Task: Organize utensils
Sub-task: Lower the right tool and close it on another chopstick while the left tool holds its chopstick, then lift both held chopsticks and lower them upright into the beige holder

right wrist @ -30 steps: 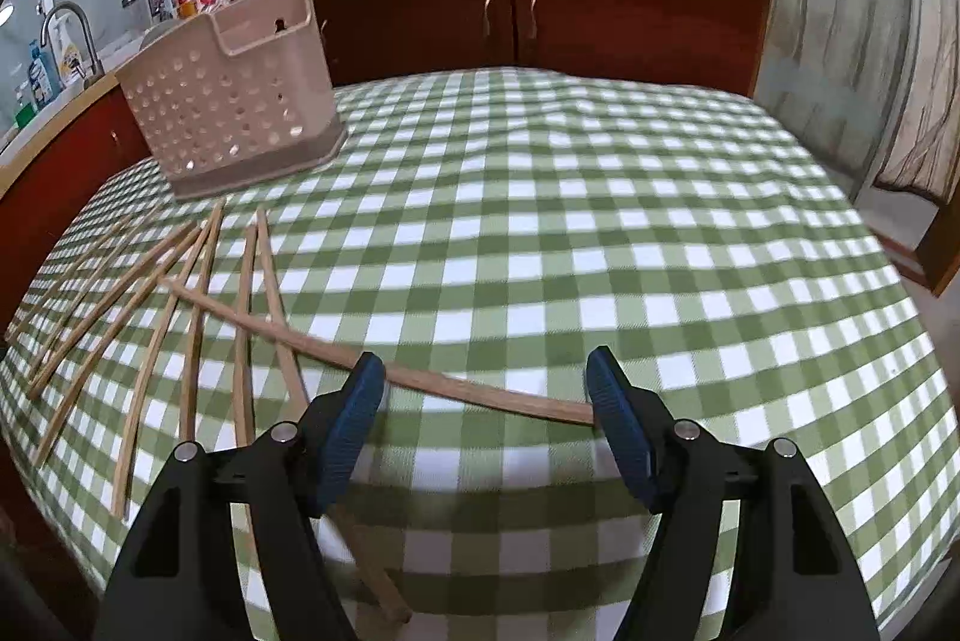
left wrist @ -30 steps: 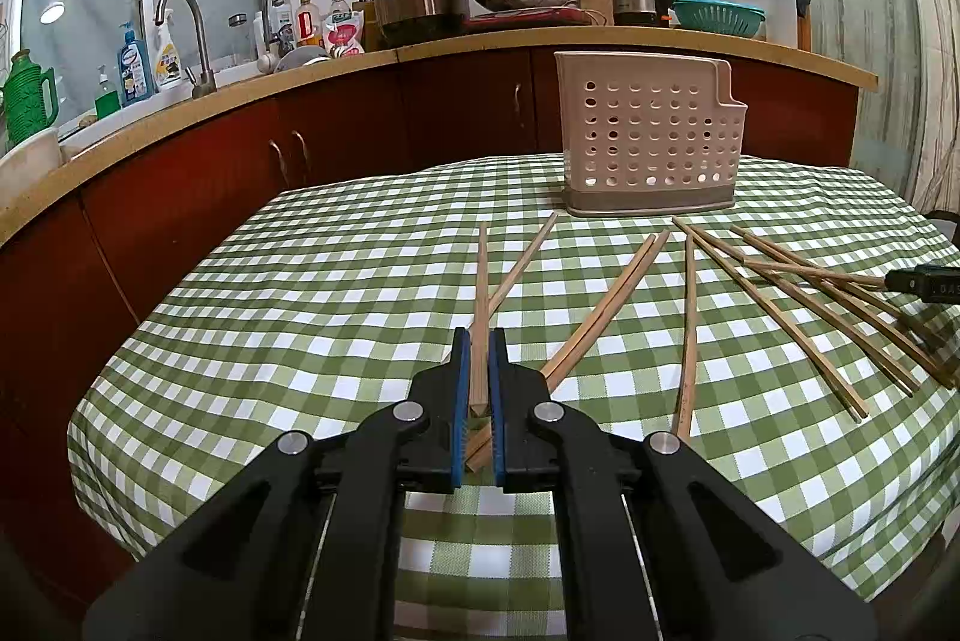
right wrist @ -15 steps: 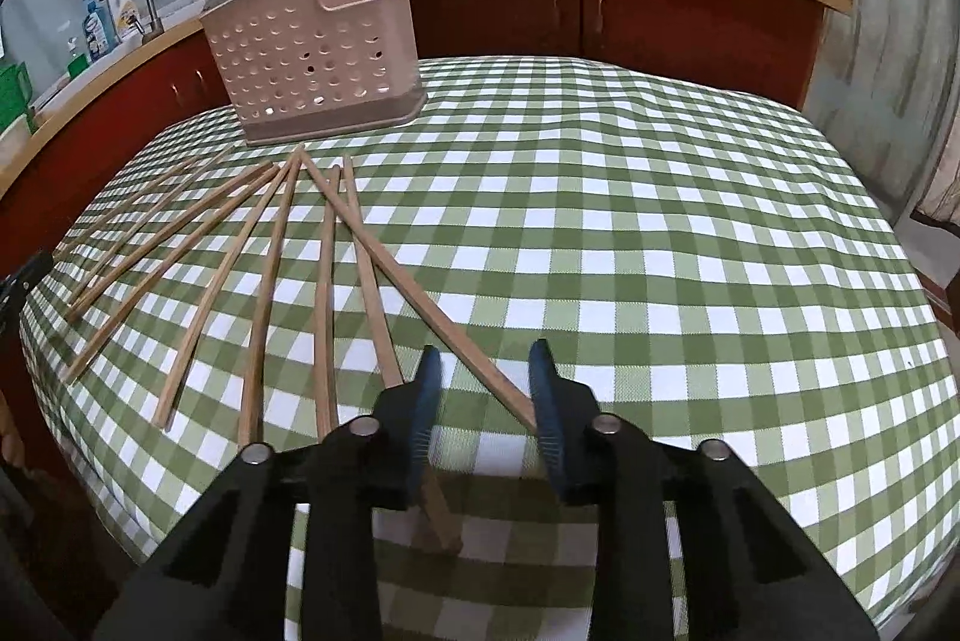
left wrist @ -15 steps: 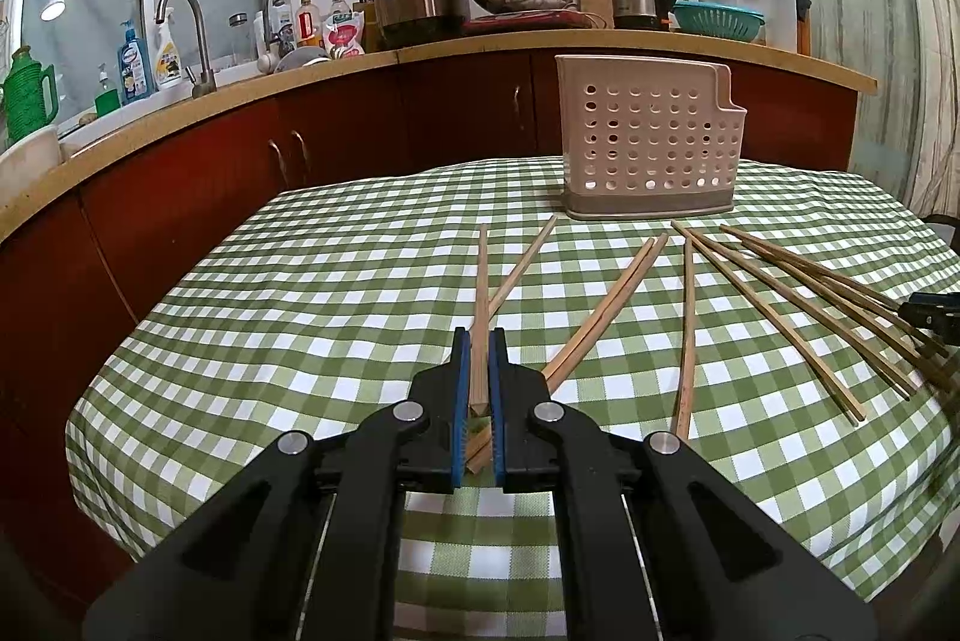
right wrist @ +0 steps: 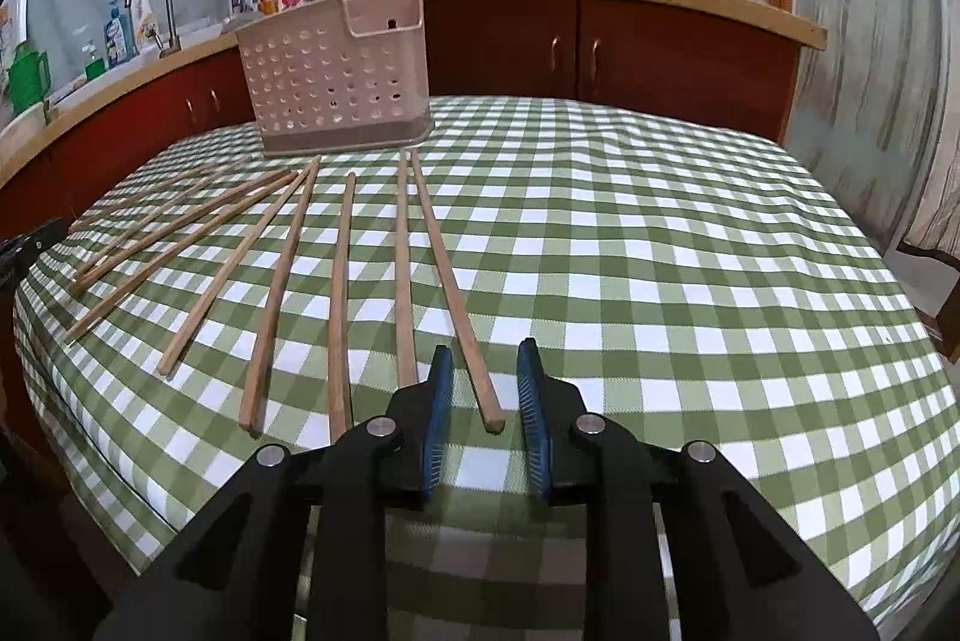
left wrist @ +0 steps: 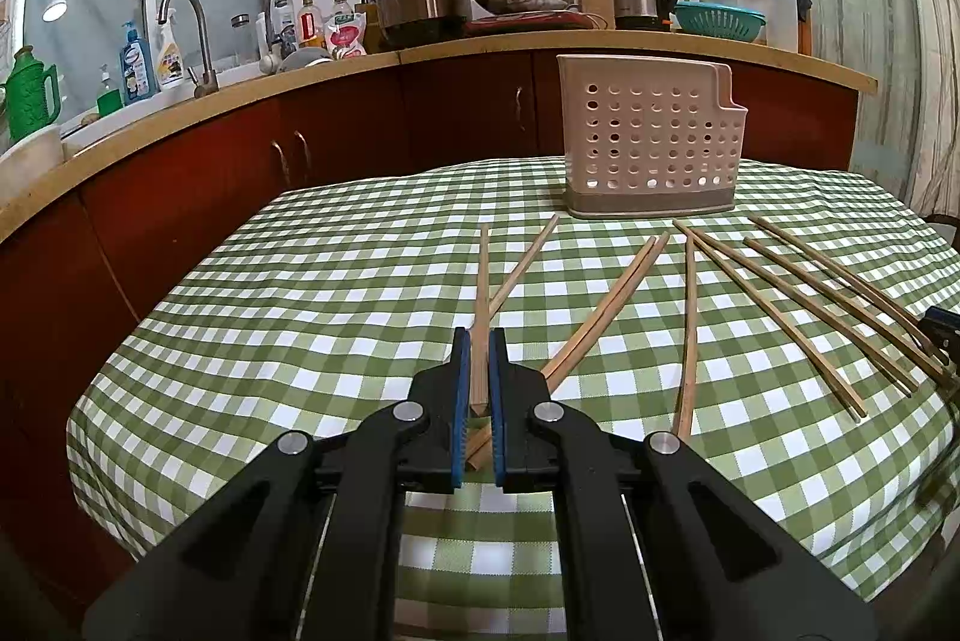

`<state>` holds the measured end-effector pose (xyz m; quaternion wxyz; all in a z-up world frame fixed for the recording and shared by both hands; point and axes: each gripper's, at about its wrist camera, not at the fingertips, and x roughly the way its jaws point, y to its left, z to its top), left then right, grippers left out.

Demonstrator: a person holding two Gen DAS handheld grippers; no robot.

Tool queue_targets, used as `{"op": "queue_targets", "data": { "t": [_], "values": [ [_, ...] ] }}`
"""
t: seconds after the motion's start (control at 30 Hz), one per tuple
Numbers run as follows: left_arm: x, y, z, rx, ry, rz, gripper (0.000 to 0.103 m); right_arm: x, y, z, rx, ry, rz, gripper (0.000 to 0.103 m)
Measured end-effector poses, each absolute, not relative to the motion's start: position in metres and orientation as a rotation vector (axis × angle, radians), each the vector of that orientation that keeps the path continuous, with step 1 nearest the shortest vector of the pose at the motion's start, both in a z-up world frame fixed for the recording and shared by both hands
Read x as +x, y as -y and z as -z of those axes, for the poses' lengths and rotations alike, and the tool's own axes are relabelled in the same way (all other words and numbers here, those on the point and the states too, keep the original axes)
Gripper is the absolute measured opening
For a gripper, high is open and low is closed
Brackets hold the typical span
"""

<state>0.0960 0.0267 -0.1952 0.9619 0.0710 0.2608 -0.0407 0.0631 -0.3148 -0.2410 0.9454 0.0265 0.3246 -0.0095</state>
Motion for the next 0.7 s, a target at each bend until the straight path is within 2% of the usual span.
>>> {"op": "queue_targets", "data": {
  "t": [0.13, 0.7],
  "values": [
    [0.094, -0.029, 0.194, 0.135, -0.523, 0.086, 0.007, 0.062, 0.32, 0.239, 0.069, -0.653, 0.021, 0.007],
    [0.082, -0.029, 0.159, 0.132, -0.414, 0.087, 0.007, 0.047, 0.302, 0.177, 0.039, -0.481, 0.035, 0.007]
  ]
}}
